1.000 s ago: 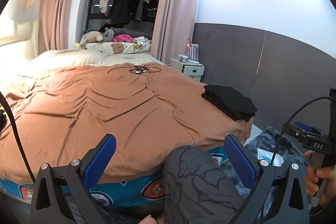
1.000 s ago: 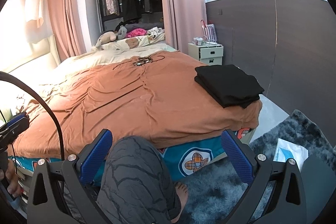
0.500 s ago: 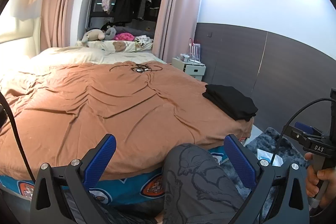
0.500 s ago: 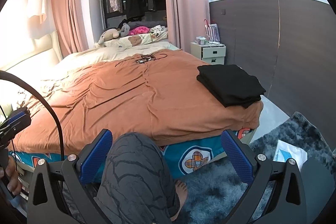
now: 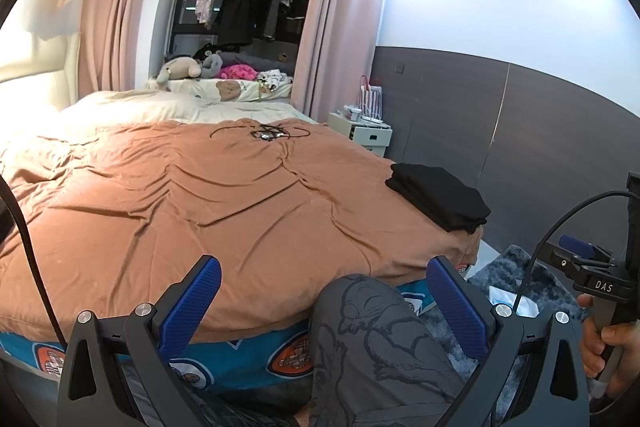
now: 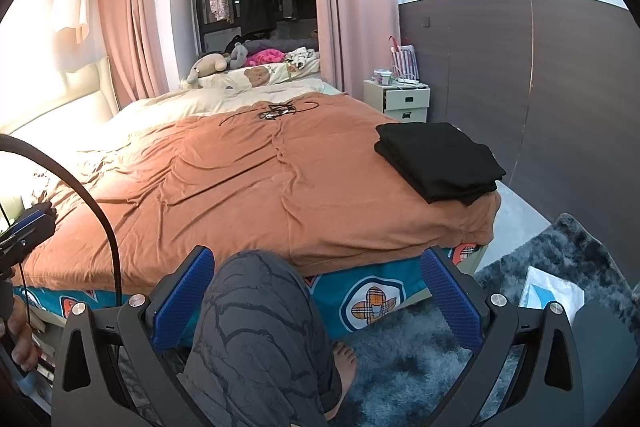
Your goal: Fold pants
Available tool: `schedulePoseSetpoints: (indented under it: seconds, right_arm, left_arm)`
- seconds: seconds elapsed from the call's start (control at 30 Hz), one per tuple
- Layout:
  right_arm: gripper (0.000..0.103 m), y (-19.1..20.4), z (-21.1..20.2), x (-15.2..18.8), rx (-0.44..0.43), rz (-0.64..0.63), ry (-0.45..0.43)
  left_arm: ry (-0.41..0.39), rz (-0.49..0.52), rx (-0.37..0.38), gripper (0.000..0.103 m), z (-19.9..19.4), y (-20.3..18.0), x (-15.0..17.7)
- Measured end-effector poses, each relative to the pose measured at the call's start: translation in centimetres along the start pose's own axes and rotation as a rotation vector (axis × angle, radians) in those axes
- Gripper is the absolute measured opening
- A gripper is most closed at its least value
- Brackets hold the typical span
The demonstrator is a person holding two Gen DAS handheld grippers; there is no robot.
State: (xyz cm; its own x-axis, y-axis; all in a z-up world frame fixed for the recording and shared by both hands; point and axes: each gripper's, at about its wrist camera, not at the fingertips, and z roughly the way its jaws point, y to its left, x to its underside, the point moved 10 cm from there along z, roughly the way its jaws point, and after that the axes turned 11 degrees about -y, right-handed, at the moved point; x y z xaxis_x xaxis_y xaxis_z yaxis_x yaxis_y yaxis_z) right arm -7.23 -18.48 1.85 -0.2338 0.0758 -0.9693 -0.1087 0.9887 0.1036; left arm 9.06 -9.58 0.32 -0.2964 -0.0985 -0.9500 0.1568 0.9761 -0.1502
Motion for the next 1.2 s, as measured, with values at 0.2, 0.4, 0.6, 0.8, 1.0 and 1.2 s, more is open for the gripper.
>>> schedulePoseSetpoints:
  seconds: [0.2, 0.4, 0.6, 0.8, 1.0, 1.2]
  right_arm:
    - [0.103, -0.04, -0.08, 0.01, 0.001, -0.004, -0.002]
    - [0.103, -0.09, -0.19, 0.01, 0.001, -0.008, -0.005]
    - [0.103, -0.15, -0.16, 0.12, 0.002, -0.011, -0.002]
    - [0.103, -0.24, -0.17, 0.13, 0.004, -0.013, -0.003]
    - [0.103, -0.47, -0.12, 0.2, 0.008, -0.012, 0.001]
    - [0.103, -0.54, -0.19, 0.03, 0.005, -0.01, 0.0]
  left_arm:
    - [-0.003, 0.008, 0.002, 0.103, -0.25, -0.36, -0.07]
    - [-0.008, 0.003, 0.001, 0.103, -0.46, -0.4, -0.16]
    - [-0.011, 0.005, -0.002, 0.103, -0.58, -0.46, -0.26]
    - [-0.013, 0.006, -0.001, 0.103, -0.71, -0.53, -0.26]
    - [-0.013, 0.005, -0.002, 0.103, -0.71, -0.53, -0.23]
    - [-0.006, -0.003, 0.006, 0.103, -0.95, -0.77, -0.29]
